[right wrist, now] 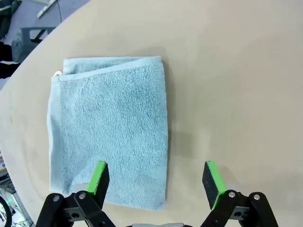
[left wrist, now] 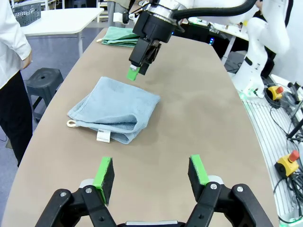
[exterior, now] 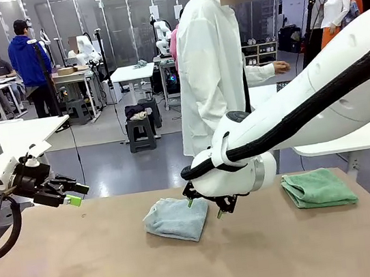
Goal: Fold the towels and place them in the basket.
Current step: Stack the folded Towel with hook on the right side of the table.
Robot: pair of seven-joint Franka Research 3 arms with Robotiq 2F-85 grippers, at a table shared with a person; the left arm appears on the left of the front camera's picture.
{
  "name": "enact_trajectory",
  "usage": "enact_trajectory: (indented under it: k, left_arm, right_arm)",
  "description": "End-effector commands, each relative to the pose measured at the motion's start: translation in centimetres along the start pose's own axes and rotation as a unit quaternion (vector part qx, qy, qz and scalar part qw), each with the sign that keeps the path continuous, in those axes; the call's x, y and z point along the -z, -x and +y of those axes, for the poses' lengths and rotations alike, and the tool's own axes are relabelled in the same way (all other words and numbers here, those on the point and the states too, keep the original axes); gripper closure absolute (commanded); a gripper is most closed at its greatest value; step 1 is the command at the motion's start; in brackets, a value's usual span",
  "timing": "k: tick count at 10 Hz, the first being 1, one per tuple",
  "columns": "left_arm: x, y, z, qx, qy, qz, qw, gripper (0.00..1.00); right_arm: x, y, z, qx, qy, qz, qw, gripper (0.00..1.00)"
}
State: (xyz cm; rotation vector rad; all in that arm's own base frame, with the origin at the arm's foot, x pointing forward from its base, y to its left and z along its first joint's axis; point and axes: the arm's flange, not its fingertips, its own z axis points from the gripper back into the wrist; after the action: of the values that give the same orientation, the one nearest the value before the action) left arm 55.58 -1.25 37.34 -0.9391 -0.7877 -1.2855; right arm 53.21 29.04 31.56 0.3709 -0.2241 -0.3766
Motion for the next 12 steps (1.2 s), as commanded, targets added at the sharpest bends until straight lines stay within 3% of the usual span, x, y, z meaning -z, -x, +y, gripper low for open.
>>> enact_trajectory:
  k: [1,2,5,6,10,11,12]
  left_arm:
    - [0.0,-0.1,-0.2,0.001,-0.001,0.001,1.0,0.2]
    - [0.0,-0.1,-0.2,0.001,-0.001,0.001,1.0,0.2]
    - [0.0,-0.1,-0.2,0.001,-0.001,0.001,1.0,0.2]
    - [0.0,-0.1,-0.2,0.001,-0.001,0.001,1.0,0.2]
    - [0.0,-0.1,-0.2,0.001,-0.001,0.001,1.0,0.2]
    - [0.0,-0.1,-0.2,0.001,-0.001,0.001,1.0,0.2]
    - [0.0,-0.1,-0.2,0.001,-0.001,0.001,1.0,0.2]
  right_arm:
    - [1.4,-0.1,0.8,0.01,-0.013,-0.006,1.0,0.0]
    - [1.9,-0.4,0.7,0.013,-0.007,-0.005,1.0,0.2]
    - [2.6,-0.9,0.6,0.021,-0.018,-0.005,1.0,0.2]
    - [2.8,-1.0,0.6,0.02,-0.019,-0.009,1.0,0.37]
    - [3.4,-1.2,0.5,0.029,-0.02,-0.003,0.999,0.39]
    - [3.5,-1.2,0.4,0.027,-0.023,-0.006,0.999,0.58]
    - [3.6,-1.2,0.4,0.028,-0.024,-0.006,0.999,0.58]
